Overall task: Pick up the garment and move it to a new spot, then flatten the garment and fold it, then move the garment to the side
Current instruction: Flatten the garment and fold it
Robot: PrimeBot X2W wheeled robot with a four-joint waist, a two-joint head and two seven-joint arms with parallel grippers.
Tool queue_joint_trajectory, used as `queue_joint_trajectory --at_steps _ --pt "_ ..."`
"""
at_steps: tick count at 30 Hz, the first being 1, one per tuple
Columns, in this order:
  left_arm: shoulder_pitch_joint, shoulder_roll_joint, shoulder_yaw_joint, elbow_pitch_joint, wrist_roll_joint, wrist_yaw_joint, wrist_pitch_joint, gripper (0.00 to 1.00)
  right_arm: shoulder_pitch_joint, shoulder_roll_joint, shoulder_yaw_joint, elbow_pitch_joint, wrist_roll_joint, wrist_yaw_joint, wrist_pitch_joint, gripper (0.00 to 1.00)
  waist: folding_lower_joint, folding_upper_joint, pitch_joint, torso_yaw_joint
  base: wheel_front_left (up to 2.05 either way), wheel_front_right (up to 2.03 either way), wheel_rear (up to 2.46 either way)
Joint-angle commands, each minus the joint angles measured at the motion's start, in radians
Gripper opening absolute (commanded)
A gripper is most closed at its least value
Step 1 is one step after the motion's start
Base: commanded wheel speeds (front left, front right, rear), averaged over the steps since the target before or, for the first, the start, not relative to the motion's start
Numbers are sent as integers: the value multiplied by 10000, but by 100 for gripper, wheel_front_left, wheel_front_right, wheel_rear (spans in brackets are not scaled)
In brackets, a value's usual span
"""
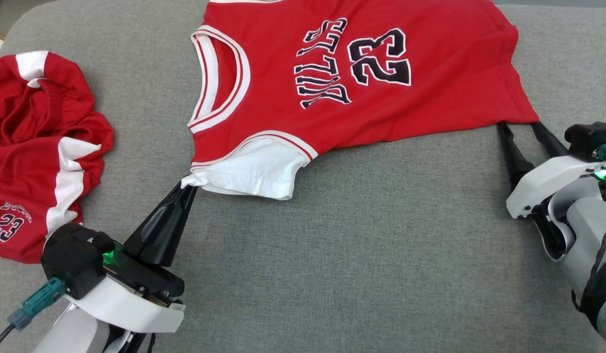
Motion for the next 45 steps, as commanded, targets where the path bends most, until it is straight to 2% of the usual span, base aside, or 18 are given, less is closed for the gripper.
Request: queue_joint_trajectory --at_steps 1,2,3,4,5,6,7,8,9,11,12,23,31,37,45 --pt "-173 11 57 19 78 -73 -3 0 -49 30 -18 169 -50 -7 -44 87 0 -1 45 26 0 0 0" --pt "-176 9 74 18 86 -74 -3 0 -121 66 -61 270 -97 -7 -55 85 0 -1 74 35 0 0 0" --pt "-177 8 81 23 91 -61 -3 0 -171 87 -101 353 -169 -7 -68 78 0 -1 104 44 0 0 0" --pt "-187 11 84 33 93 -65 -3 0 -239 103 -125 415 -247 -7 -78 67 0 -1 134 51 0 0 0" --pt "-202 19 80 40 107 -68 -3 0 -287 123 -154 446 -310 -7 -87 49 0 -1 164 57 0 0 0" --pt "-229 42 61 37 113 -68 -3 0 -361 108 -231 402 -435 -7 -80 47 0 -1 195 60 0 0 0" --pt "-256 65 49 24 113 -70 -3 0 -452 50 -369 333 -593 -7 -84 37 0 -1 231 62 0 0 0" --pt "-272 83 41 13 106 -71 -3 0 -469 40 -492 271 -734 -7 -87 21 0 -1 262 61 0 0 0" --pt "-274 103 37 5 92 -71 -3 0 -473 42 -609 201 -919 -7 -89 14 0 -1 290 59 0 0 0" --pt "-263 141 37 9 78 -73 -3 0 -469 13 -879 27 -1341 -7 -91 8 0 -1 335 44 0 0 0" --pt "-278 148 32 13 71 -73 -3 0 -394 66 -993 -81 -1518 -7 -92 0 0 -1 348 33 0 0 0" --pt "-179 95 266 -88 17 -74 -3 0 725 67 -2804 -1975 -3406 -7 -95 0 0 -1 124 -139 0 0 0" --pt "343 11 853 -585 -163 -75 -4 0 2328 88 -4193 -3636 -3965 -7 -95 0 0 -1 -523 -445 0 0 0" --pt "1045 429 1153 -1190 -625 -63 -4 0 3953 -65 -4874 -4846 -3928 -7 -94 0 0 -1 -1202 -750 0 0 0" --pt "2461 1352 1305 -2368 -1452 0 294 0 6551 -551 -5319 -6282 -3380 -15 114 0 0 -1 -1911 -985 0 0 0"
